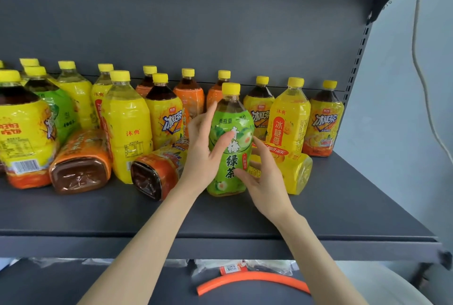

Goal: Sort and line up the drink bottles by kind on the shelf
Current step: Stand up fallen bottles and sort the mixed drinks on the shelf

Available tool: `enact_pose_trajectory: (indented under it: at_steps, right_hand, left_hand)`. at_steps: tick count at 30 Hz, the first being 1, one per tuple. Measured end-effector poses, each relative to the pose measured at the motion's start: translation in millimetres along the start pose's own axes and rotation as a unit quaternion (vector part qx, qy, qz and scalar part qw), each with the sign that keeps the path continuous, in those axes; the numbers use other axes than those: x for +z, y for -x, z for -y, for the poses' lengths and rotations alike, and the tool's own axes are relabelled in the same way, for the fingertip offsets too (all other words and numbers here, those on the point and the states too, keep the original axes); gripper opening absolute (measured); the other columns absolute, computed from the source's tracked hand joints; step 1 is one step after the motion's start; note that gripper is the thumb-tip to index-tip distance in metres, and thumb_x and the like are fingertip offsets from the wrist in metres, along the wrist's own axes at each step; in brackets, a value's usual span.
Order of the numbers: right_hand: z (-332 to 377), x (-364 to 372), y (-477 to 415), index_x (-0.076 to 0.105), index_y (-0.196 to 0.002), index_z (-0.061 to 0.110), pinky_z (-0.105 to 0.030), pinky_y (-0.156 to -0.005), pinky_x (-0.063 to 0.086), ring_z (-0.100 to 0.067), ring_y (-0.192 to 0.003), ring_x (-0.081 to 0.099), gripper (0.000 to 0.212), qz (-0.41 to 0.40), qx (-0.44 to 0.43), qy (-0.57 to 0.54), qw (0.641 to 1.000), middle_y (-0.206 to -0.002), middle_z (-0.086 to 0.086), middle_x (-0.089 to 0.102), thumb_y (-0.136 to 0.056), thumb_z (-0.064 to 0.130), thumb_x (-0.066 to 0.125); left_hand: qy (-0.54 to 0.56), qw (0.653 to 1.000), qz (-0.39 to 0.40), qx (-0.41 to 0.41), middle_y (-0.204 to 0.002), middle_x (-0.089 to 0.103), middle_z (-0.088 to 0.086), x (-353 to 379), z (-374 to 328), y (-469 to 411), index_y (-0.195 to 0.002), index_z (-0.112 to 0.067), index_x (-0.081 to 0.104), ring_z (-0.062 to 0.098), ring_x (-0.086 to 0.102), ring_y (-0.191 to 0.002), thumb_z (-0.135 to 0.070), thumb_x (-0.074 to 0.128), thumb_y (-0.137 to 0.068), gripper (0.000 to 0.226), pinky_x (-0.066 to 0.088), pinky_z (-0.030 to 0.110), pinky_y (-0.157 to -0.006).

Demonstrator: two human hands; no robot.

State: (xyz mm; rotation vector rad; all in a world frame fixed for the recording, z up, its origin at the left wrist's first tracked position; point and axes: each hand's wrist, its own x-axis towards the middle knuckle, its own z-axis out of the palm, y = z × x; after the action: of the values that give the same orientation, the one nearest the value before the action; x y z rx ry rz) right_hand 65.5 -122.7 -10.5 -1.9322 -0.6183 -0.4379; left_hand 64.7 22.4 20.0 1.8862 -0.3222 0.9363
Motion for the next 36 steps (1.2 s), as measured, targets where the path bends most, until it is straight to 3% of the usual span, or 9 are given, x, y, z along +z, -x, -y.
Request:
enact_pose_trajectory:
  at_steps: [8,12,16,20,24,27,29,32,36]
  right_hand:
    - [2,7,-6,0.032,-0.146,0.023,-0.022,-0.086,0.05,-0.009,-0.109,0.055,0.074,-0.026,-0.003,0.041,0.999,-0.136,0.005,0.05,-0.084,0.024,0.073]
    - [1,-1,-1,0.049,-0.136,0.018,-0.01,-0.074,0.049,-0.009,-0.102,0.06,0.054,-0.059,-0.012,0.045,0.997,-0.115,0.007,0.059,-0.086,0.017,0.07]
    - [-2,-25,-3,0.065,-0.117,0.012,-0.027,-0.088,0.037,-0.024,-0.107,0.056,0.031,-0.174,-0.062,0.184,0.965,-0.112,-0.003,0.066,-0.088,0.022,0.069]
    - [-16,-43,-15,0.053,-0.134,0.018,-0.045,-0.109,0.024,-0.031,-0.136,0.032,0.054,-0.11,0.07,0.282,0.95,-0.145,-0.006,0.046,-0.089,0.047,0.061]
    - [-24,-46,-10,0.048,-0.138,0.022,-0.048,-0.107,0.032,-0.032,-0.139,0.025,0.058,-0.077,0.133,0.216,0.964,-0.149,-0.009,0.038,-0.089,0.054,0.054]
    - [-22,-47,-5,0.05,-0.137,0.024,-0.045,-0.1,0.038,-0.029,-0.131,0.033,0.058,-0.086,0.122,0.234,0.961,-0.139,-0.006,0.046,-0.089,0.056,0.052]
    - [-21,-47,0,0.051,-0.136,0.026,-0.045,-0.098,0.039,-0.028,-0.128,0.035,0.057,-0.096,0.122,0.24,0.958,-0.136,-0.004,0.048,-0.089,0.058,0.052]
    - [-20,-50,13,0.055,-0.132,0.03,-0.044,-0.097,0.038,-0.025,-0.123,0.036,0.053,-0.126,0.117,0.231,0.958,-0.13,-0.002,0.05,-0.089,0.061,0.05]
    - [-16,-60,32,0.063,-0.121,0.035,-0.03,-0.09,0.03,-0.018,-0.115,0.036,0.044,-0.147,0.116,0.152,0.971,-0.114,0.004,0.049,-0.086,0.06,0.054]
  left_hand:
    - [0.025,0.999,-0.016,-0.021,-0.151,0.024,-0.014,-1,6,0,-0.147,-0.029,0.021,-0.003,0.02,-0.138,-0.038,0.05,-0.092,0.063,0.023,0.014,-0.111]
    - [0.037,0.998,-0.017,-0.039,-0.147,0.015,-0.023,1,6,11,-0.148,-0.031,0.013,-0.012,0.012,-0.134,-0.037,0.048,-0.093,0.065,0.014,0.001,-0.105]
    - [0.052,0.997,-0.009,-0.05,-0.148,0.016,-0.024,-1,11,14,-0.147,-0.036,0.012,-0.008,0.015,-0.137,-0.036,0.05,-0.093,0.066,0.018,0.014,-0.111]
    - [0.043,0.997,-0.027,-0.051,-0.151,0.023,-0.017,0,9,16,-0.145,-0.037,0.016,0.004,0.022,-0.141,-0.044,0.05,-0.089,0.066,0.026,0.032,-0.115]
    - [-0.012,0.995,-0.068,-0.067,-0.147,0.036,-0.001,1,2,23,-0.146,-0.022,0.028,0.006,0.032,-0.134,-0.035,0.058,-0.09,0.065,0.031,0.027,-0.11]
    - [-0.06,0.989,-0.122,-0.065,-0.12,0.045,0.0,7,-8,46,-0.131,-0.009,0.043,0.017,0.048,-0.115,-0.02,0.066,-0.087,0.05,0.046,0.033,-0.095]
    - [-0.055,0.988,-0.128,-0.062,-0.108,0.042,-0.003,13,-15,60,-0.118,-0.008,0.049,0.014,0.049,-0.099,-0.016,0.067,-0.085,0.039,0.048,0.022,-0.08]
    - [0.002,0.989,-0.088,-0.122,-0.105,0.045,-0.002,23,-26,70,-0.109,-0.014,0.049,0.007,0.051,-0.092,-0.016,0.063,-0.088,0.025,0.044,0.01,-0.072]
    - [0.065,0.965,0.014,-0.255,-0.105,0.058,0.0,41,-39,70,-0.115,-0.013,0.049,0.009,0.058,-0.093,-0.032,0.053,-0.094,0.028,0.046,0.018,-0.076]
